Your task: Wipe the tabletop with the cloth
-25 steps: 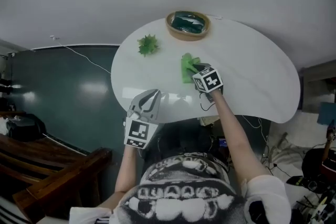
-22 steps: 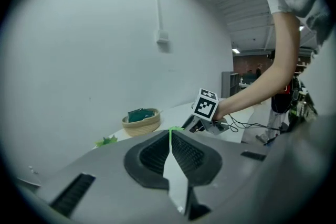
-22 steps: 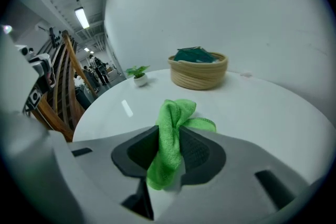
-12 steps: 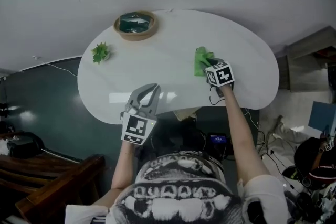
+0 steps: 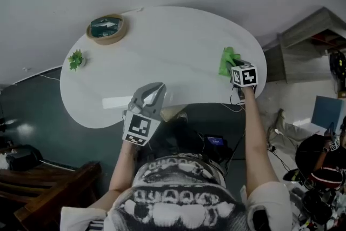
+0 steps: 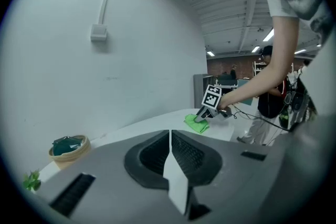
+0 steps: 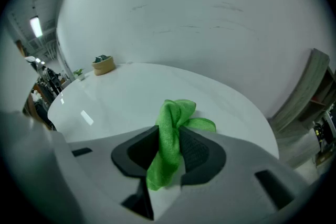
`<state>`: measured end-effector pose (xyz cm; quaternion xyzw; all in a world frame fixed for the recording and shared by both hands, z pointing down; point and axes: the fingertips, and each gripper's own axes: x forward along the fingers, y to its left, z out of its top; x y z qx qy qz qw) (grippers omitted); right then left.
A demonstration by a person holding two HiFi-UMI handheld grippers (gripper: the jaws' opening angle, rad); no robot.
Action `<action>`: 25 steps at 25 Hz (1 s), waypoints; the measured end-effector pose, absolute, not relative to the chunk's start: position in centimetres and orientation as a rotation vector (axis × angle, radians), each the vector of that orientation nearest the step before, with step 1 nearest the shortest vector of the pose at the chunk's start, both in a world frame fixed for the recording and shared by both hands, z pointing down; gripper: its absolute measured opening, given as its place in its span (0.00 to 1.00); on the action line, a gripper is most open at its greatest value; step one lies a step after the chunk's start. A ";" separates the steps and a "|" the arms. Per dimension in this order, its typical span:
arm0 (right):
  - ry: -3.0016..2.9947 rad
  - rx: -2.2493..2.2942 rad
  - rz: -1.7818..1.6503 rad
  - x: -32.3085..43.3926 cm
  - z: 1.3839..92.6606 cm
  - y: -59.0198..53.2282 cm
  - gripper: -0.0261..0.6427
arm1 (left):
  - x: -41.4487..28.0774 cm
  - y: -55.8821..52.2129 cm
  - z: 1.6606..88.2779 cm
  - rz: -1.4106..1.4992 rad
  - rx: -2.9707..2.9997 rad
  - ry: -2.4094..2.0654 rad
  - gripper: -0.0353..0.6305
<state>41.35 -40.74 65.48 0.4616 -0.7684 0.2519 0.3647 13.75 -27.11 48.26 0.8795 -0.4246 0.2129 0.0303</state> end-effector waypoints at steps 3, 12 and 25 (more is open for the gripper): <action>-1.923 1.243 0.661 46.3 65.7 -40.0 0.22 | 15.3 -27.1 48.3 0.670 2.715 -1.298 0.07; -1.869 1.337 0.713 52.8 66.4 -38.4 0.22 | 16.5 -26.7 48.9 0.733 2.698 -1.292 0.07; -2.091 1.228 0.694 39.1 62.9 -35.3 0.22 | 9.8 -23.9 47.7 0.726 2.627 -1.421 0.07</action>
